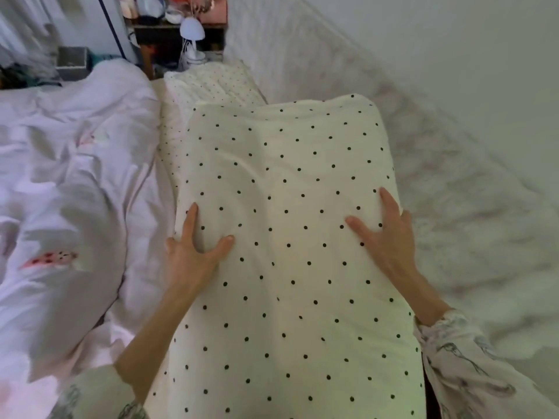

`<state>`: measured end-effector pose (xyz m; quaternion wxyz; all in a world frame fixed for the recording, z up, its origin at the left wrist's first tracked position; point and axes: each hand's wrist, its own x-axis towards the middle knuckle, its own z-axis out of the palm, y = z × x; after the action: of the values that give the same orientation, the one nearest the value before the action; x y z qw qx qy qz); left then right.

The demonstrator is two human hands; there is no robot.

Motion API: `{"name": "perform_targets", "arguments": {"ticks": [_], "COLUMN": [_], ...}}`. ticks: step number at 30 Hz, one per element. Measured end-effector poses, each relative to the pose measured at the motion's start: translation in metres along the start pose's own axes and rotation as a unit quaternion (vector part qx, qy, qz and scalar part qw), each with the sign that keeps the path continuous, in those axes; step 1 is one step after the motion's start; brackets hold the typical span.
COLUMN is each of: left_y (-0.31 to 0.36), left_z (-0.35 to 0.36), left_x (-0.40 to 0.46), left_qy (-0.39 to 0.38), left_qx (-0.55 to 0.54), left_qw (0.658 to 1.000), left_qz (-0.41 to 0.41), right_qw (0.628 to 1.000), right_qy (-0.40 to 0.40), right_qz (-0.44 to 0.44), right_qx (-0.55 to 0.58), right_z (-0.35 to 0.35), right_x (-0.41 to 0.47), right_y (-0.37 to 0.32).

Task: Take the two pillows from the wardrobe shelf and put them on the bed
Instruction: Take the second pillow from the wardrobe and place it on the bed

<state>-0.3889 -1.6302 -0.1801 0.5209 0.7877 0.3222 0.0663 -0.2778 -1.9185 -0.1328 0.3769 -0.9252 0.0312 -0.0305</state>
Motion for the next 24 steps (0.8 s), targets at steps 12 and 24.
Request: {"name": "perform_targets", "arguments": {"ticks": [12,24], "left_y": [-0.04,-0.062], "left_z": [0.073,0.155], "left_x": [0.069,0.213], "left_qy": [0.047,0.088], "left_qx": [0.025,0.013], "left_qw": [0.99,0.982], "left_qz": [-0.132,-0.167], "right_qw": [0.99,0.977], "right_qy": [-0.139,-0.211], "right_qz": [0.008,-0.013], "right_qx": [-0.02,0.009], "right_z": [0.099,0.212], "right_x": [0.129,0.295], "right_y": [0.048,0.083]}}
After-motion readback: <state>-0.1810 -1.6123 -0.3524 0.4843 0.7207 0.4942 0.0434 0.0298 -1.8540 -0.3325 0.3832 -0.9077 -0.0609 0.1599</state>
